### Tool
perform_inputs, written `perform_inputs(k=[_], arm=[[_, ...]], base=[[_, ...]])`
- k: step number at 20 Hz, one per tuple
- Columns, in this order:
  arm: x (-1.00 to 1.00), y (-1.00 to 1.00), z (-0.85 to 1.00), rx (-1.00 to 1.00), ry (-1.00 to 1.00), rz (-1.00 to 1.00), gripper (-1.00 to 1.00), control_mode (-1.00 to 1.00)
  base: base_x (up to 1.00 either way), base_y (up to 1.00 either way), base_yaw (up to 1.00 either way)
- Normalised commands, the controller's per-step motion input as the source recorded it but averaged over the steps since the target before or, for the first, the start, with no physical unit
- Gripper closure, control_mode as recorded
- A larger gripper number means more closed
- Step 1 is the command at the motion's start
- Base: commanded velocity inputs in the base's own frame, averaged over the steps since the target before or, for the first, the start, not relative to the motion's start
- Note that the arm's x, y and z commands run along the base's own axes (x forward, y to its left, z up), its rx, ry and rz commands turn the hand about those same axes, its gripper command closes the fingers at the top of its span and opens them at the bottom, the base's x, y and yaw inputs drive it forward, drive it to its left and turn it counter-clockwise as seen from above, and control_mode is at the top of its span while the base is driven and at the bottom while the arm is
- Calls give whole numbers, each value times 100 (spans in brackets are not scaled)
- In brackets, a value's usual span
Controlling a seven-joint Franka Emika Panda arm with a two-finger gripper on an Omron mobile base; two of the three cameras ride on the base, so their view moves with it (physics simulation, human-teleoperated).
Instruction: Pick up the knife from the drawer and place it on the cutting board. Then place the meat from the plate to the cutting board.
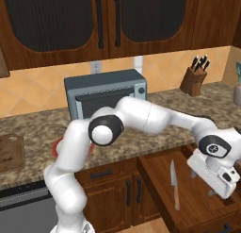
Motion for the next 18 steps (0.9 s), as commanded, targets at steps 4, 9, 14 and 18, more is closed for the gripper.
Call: perform_inputs(k=[4, 9, 14, 18], arm=[[46, 33, -64, 2, 3, 47, -100, -100], [75, 27, -76, 0, -1, 36, -100, -100], [47, 8, -22, 13, 0, 31, -100, -100], [0, 48, -39, 11, -1, 30, -100, -100]], base=[[0, 0, 0], [0, 0, 0], [0, 0, 0], [0, 0, 0]])
